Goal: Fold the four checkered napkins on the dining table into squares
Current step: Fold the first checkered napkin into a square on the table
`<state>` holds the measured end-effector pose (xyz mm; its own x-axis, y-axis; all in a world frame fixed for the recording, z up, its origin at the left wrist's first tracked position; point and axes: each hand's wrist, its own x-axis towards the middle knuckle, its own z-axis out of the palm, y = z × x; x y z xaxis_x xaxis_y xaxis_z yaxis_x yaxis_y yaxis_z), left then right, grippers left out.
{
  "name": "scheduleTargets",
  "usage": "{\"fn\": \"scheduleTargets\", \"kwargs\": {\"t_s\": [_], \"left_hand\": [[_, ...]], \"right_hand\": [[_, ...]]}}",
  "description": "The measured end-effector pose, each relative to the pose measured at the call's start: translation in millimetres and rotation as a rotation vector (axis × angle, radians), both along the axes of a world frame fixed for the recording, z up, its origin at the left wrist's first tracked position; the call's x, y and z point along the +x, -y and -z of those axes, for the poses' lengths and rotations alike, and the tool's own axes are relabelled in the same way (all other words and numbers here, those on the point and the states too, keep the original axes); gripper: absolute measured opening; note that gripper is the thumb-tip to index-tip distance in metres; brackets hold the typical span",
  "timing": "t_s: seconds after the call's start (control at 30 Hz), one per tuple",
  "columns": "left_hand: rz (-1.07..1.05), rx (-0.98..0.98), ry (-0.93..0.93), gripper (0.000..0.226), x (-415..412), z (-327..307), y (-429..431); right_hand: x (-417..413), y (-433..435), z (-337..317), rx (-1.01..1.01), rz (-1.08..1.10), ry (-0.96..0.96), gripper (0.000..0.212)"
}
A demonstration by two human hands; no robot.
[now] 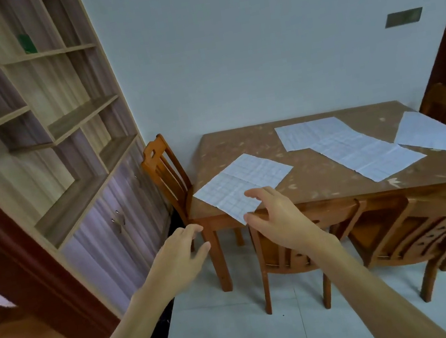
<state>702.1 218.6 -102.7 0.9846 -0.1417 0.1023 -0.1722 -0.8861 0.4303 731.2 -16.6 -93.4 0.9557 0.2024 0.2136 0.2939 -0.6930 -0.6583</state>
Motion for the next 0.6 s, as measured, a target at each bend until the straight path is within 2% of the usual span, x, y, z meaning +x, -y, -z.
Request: {"fn": "scheduleTargets", "kwargs": {"t_s": [0.33, 0.6], "left_hand": [[0.075, -0.059, -0.04, 0.042, 173, 56, -51], [0.202, -0.007, -0.129, 0.038, 311, 87, -103]], "right_hand": [[147, -51, 54, -0.122, 0.045, -0.062, 0.05], [252, -109, 83, -0.2, 0.182, -0.221, 0.053]]}}
